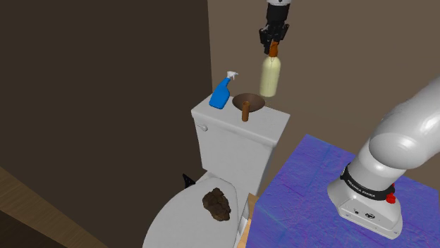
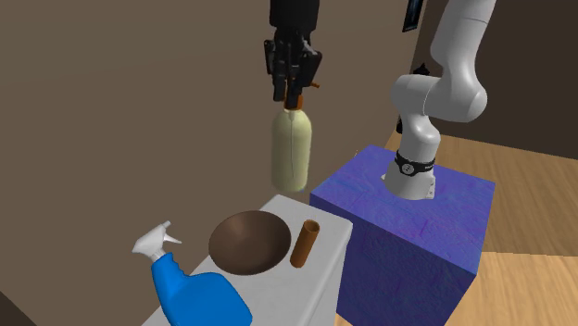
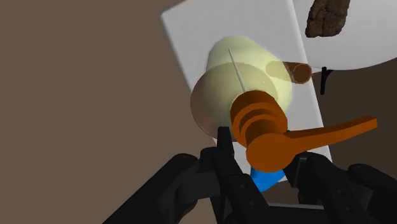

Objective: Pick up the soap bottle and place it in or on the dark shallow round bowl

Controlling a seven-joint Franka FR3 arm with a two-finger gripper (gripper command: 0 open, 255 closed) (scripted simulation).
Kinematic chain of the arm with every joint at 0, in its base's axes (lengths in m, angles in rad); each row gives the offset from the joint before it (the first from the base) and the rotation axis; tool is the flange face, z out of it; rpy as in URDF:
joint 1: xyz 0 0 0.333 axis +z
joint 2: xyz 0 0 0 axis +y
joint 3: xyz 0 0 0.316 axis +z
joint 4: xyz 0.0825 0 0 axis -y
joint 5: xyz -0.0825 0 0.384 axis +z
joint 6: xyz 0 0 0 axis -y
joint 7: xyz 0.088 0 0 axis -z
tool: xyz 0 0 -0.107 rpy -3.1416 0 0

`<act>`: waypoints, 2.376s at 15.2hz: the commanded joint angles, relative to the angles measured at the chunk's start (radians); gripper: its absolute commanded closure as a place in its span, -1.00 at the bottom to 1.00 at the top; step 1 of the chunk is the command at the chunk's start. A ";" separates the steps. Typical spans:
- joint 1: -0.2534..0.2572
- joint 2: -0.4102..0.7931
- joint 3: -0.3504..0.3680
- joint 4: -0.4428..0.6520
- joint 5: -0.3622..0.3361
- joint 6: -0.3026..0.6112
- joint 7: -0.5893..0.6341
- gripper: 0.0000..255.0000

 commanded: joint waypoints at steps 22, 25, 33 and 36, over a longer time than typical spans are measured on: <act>-0.006 0.368 -0.014 0.409 0.046 -0.041 -0.032 1.00; -0.005 0.366 -0.014 0.366 0.045 0.000 -0.030 1.00; -0.005 0.370 -0.013 0.264 0.044 0.106 -0.025 1.00; -0.006 0.376 -0.013 0.230 0.044 0.145 -0.023 1.00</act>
